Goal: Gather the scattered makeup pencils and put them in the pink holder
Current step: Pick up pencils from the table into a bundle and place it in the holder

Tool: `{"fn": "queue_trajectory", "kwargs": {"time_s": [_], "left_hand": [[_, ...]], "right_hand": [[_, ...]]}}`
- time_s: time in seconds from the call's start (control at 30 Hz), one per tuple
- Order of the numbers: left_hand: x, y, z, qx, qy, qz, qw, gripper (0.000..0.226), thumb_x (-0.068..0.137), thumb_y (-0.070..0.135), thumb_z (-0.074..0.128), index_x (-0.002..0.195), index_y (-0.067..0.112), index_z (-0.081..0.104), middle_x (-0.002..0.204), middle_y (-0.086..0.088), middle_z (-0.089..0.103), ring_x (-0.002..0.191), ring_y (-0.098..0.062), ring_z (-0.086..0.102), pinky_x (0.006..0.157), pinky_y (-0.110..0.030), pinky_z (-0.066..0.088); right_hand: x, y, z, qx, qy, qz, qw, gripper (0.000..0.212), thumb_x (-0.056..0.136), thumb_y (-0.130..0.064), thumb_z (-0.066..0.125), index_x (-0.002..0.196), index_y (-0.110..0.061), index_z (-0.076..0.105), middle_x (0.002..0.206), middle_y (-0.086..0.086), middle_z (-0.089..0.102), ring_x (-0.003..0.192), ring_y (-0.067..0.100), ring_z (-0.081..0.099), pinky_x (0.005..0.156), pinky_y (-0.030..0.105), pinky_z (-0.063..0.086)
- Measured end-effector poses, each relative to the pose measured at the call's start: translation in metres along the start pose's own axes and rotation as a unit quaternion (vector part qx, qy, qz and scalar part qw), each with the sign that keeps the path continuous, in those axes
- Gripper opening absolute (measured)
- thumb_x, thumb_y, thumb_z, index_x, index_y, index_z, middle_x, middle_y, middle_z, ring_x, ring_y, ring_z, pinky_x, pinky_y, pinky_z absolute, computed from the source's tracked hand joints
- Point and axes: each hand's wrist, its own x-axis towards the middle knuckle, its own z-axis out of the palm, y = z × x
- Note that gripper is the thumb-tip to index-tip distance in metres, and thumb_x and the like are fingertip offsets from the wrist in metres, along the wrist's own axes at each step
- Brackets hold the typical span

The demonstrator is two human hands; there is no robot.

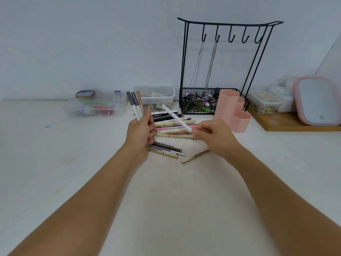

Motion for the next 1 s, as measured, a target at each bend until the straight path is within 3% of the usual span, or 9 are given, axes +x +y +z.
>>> {"fn": "queue_trajectory", "kwargs": {"time_s": [0.07, 0.17, 0.3, 0.5, 0.7, 0.8, 0.87, 1.0], "left_hand": [[-0.001, -0.001, 0.002, -0.001, -0.02, -0.001, 1.0, 0.035, 0.104, 0.039, 0.053, 0.075, 0.02, 0.047, 0.057, 0.004, 0.034, 0.044, -0.009, 0.028, 0.035, -0.019, 0.021], [-0.008, -0.005, 0.009, 0.015, -0.047, 0.014, 0.999, 0.037, 0.101, 0.045, 0.055, 0.077, 0.019, 0.048, 0.057, 0.004, 0.038, 0.045, -0.009, 0.032, 0.036, -0.02, 0.024], [-0.019, -0.008, 0.02, 0.014, -0.078, 0.027, 0.997, 0.043, 0.094, 0.054, 0.06, 0.071, 0.022, 0.044, 0.054, 0.006, 0.032, 0.043, -0.009, 0.029, 0.042, -0.023, 0.02], [-0.026, -0.01, 0.027, 0.04, -0.056, 0.051, 0.996, 0.043, 0.067, 0.054, 0.079, 0.075, 0.018, 0.057, 0.051, 0.007, 0.055, 0.049, -0.012, 0.055, 0.046, -0.022, 0.045], [-0.023, -0.019, 0.027, 0.044, -0.066, 0.052, 0.995, 0.033, 0.09, 0.033, 0.076, 0.064, 0.022, 0.06, 0.054, 0.004, 0.06, 0.053, -0.016, 0.061, 0.055, -0.028, 0.051], [-0.018, -0.02, 0.025, 0.078, -0.062, 0.052, 0.994, 0.043, 0.095, 0.041, 0.068, 0.062, 0.017, 0.054, 0.052, 0.001, 0.051, 0.048, -0.018, 0.048, 0.05, -0.028, 0.043], [-0.015, -0.015, 0.021, 0.111, -0.05, 0.06, 0.991, 0.048, 0.099, 0.047, 0.06, 0.065, 0.014, 0.052, 0.052, -0.001, 0.051, 0.047, -0.017, 0.046, 0.042, -0.025, 0.038], [-0.009, -0.003, 0.011, 0.058, -0.029, 0.039, 0.997, 0.046, 0.099, 0.048, 0.058, 0.067, 0.02, 0.041, 0.05, 0.004, 0.039, 0.042, -0.011, 0.038, 0.036, -0.02, 0.028]], "right_hand": [[-0.002, -0.003, -0.002, 0.11, -0.01, 0.031, 0.993, 0.01, 0.092, -0.019, 0.07, 0.092, -0.013, 0.079, 0.056, -0.013, 0.057, 0.052, 0.003, 0.043, 0.054, 0.018, 0.037], [-0.01, -0.013, 0.007, 0.242, -0.057, 0.053, 0.967, 0.014, 0.093, -0.014, 0.068, 0.098, -0.004, 0.076, 0.069, -0.001, 0.064, 0.059, 0.008, 0.046, 0.056, 0.019, 0.042], [-0.021, -0.026, 0.029, 0.277, -0.078, 0.031, 0.957, 0.012, 0.093, -0.009, 0.067, 0.099, -0.001, 0.074, 0.077, 0.007, 0.071, 0.057, 0.007, 0.05, 0.052, 0.017, 0.042], [-0.026, -0.029, 0.048, 0.24, -0.048, -0.005, 0.969, 0.009, 0.089, -0.005, 0.071, 0.095, 0.001, 0.075, 0.065, 0.001, 0.069, 0.046, -0.001, 0.054, 0.049, 0.012, 0.043], [-0.026, -0.027, 0.052, 0.159, -0.026, -0.074, 0.984, 0.007, 0.084, 0.001, 0.074, 0.088, -0.004, 0.077, 0.071, -0.001, 0.074, 0.06, 0.005, 0.066, 0.064, 0.019, 0.055], [-0.025, -0.027, 0.049, 0.136, -0.037, -0.088, 0.986, 0.007, 0.084, -0.002, 0.075, 0.084, -0.009, 0.078, 0.069, -0.004, 0.074, 0.059, 0.011, 0.068, 0.063, 0.026, 0.057], [-0.018, -0.023, 0.039, 0.107, -0.003, -0.087, 0.99, 0.004, 0.083, -0.007, 0.078, 0.083, -0.011, 0.078, 0.069, -0.007, 0.072, 0.057, 0.0, 0.063, 0.063, 0.016, 0.049], [0.002, 0.003, 0.005, -0.108, 0.067, -0.066, 0.99, 0.012, 0.087, -0.019, 0.076, 0.098, -0.021, 0.075, 0.087, -0.009, 0.07, 0.062, -0.008, 0.054, 0.067, 0.01, 0.044]]}}
